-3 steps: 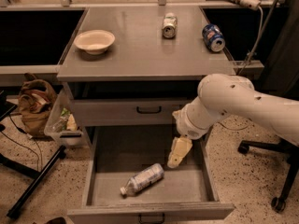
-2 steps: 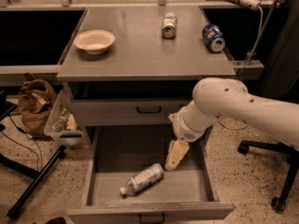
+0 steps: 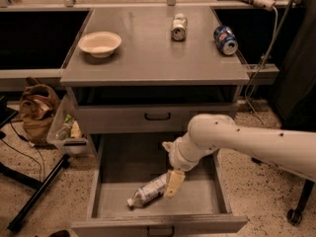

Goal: Pick blue plastic bottle from middle drawer and place on counter

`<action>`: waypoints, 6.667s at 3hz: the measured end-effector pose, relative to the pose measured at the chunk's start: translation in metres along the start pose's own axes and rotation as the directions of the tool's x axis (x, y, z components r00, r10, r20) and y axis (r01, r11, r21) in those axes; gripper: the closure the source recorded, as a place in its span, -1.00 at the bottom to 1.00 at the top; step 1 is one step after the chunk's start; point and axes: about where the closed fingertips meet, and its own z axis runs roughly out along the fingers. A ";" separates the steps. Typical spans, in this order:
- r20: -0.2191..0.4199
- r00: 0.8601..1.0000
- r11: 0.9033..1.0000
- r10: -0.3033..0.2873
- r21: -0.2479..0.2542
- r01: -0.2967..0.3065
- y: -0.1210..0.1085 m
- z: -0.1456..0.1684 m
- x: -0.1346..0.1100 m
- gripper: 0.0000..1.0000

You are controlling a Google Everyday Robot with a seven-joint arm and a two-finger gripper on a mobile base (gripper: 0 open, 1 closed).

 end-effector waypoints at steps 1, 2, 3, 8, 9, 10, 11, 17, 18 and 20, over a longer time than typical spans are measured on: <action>0.030 0.999 0.997 -0.038 0.073 0.035 -0.003 0.032 0.000 -1.00; 0.030 0.999 0.997 -0.038 0.073 0.035 -0.003 0.032 0.000 -1.00; 0.034 0.999 0.999 -0.017 0.049 0.016 -0.009 0.058 0.005 -1.00; 0.072 0.995 0.993 0.070 -0.098 -0.063 -0.003 0.150 0.021 -1.00; 0.085 0.993 0.992 0.084 -0.104 -0.075 -0.005 0.163 0.035 -1.00; 0.101 0.991 0.990 0.087 -0.116 -0.075 -0.004 0.180 0.049 -1.00; 0.112 0.991 0.992 0.078 -0.111 -0.066 -0.002 0.191 0.055 -1.00; 0.115 0.992 0.999 0.050 -0.024 -0.048 -0.050 0.037 -0.007 1.00; 0.115 0.993 0.999 0.027 0.017 -0.029 -0.063 -0.034 -0.036 1.00; 0.096 0.995 0.998 0.012 0.065 -0.019 -0.075 -0.095 -0.062 1.00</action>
Offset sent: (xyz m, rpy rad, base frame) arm 0.0004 0.0112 -0.0255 0.0173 -0.0511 0.0095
